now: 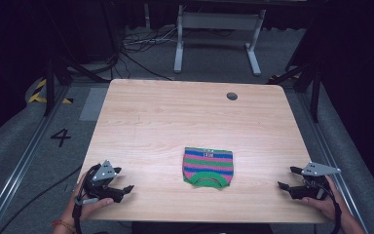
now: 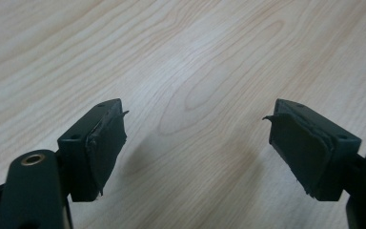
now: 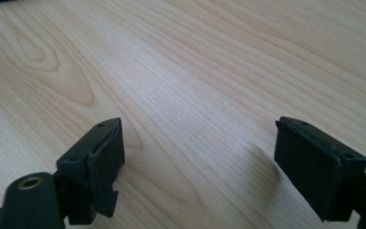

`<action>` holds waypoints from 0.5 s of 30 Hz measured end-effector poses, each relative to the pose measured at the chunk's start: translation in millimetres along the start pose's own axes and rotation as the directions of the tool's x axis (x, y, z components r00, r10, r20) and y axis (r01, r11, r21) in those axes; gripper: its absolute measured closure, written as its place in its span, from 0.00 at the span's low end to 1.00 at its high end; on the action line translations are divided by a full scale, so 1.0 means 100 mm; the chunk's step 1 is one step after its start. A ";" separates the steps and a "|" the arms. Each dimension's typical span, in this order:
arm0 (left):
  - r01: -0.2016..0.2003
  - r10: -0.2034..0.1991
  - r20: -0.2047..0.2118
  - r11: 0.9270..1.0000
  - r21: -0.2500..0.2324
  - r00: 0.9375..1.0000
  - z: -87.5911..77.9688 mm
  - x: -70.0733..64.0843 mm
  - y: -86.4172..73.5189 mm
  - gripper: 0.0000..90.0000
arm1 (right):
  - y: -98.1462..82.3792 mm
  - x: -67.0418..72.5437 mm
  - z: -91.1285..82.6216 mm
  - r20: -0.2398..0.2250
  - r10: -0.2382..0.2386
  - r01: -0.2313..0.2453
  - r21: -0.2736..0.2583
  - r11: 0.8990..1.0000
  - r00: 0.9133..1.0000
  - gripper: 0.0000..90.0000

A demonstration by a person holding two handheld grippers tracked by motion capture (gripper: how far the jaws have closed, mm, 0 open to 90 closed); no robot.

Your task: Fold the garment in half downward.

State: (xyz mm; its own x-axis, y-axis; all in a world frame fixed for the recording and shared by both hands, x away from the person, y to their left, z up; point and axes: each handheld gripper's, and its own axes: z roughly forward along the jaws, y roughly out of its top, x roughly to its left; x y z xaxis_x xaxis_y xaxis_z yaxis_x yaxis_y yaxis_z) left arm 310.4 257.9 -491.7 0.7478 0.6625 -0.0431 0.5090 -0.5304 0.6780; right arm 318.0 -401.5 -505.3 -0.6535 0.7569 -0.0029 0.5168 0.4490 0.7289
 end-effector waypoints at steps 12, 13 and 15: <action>0.017 -0.017 -0.029 1.000 0.007 0.999 0.06 -0.01 -0.05 0.16 | 0.00 -0.03 0.01 -0.005 0.035 -0.035 0.011 0.999 0.999 0.17; 0.021 -0.021 -0.038 1.000 0.007 0.999 0.06 -0.02 -0.05 0.16 | 0.00 -0.02 0.01 -0.004 0.037 -0.037 0.011 0.999 0.999 0.17; 0.026 -0.026 -0.047 1.000 0.007 0.999 0.06 -0.02 -0.05 0.16 | 0.00 -0.02 0.01 -0.002 0.039 -0.039 0.009 0.999 0.999 0.17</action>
State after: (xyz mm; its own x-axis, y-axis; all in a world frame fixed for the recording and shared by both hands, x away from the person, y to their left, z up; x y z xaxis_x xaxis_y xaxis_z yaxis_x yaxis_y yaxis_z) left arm 308.3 256.2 -499.1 0.7135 0.7001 -0.0264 0.5313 -0.5162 0.6718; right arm 320.1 -402.8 -506.3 -0.6341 0.7728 0.0263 0.5467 0.4239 0.7221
